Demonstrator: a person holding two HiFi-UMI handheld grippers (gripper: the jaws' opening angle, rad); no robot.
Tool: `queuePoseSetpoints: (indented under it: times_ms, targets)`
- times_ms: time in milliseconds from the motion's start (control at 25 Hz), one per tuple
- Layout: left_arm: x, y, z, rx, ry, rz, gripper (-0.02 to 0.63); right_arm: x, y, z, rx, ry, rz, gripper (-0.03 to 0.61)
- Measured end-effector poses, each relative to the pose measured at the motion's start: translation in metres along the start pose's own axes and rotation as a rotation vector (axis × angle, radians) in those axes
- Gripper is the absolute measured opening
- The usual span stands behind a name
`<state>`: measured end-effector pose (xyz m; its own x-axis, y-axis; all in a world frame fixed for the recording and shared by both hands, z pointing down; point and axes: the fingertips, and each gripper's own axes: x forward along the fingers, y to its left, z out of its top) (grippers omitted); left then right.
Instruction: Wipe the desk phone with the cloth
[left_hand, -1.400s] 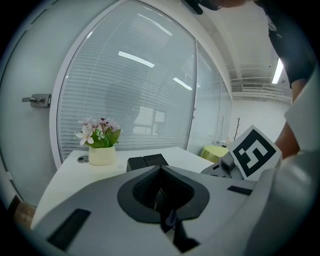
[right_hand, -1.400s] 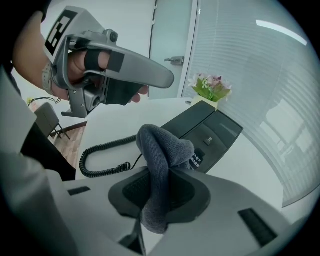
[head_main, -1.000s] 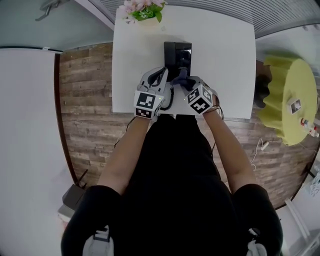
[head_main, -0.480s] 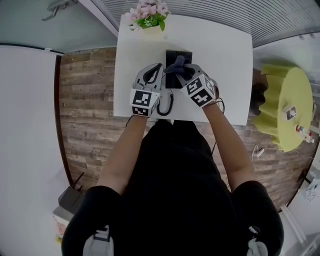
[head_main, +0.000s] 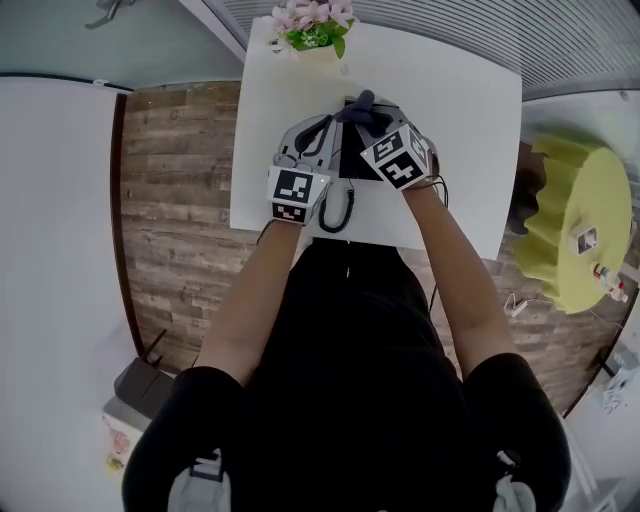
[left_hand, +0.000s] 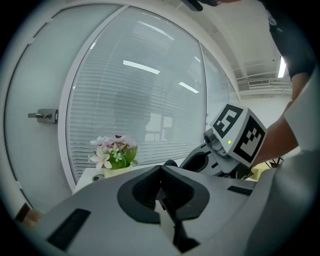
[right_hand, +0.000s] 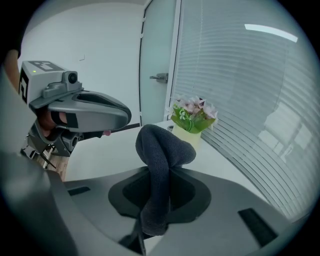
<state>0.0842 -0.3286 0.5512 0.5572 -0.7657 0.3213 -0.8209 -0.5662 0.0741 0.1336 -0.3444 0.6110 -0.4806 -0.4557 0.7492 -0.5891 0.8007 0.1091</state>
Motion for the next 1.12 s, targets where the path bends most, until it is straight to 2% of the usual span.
queuePoseSetpoints:
  times_ms: [280,600,1120]
  targets:
    - [0.008,0.01,-0.011,-0.022,0.015,0.015,0.011,0.021,-0.005,-0.001,-0.025,0.034,-0.003,0.086]
    - [0.007,0.012,-0.021,-0.03,0.029,0.021,0.011,0.024,0.005,-0.007,-0.154,0.072,-0.045,0.084]
    - [-0.01,0.0,-0.046,-0.028,0.067,-0.011,0.011,0.022,0.036,-0.031,-0.155,0.106,-0.037,0.084]
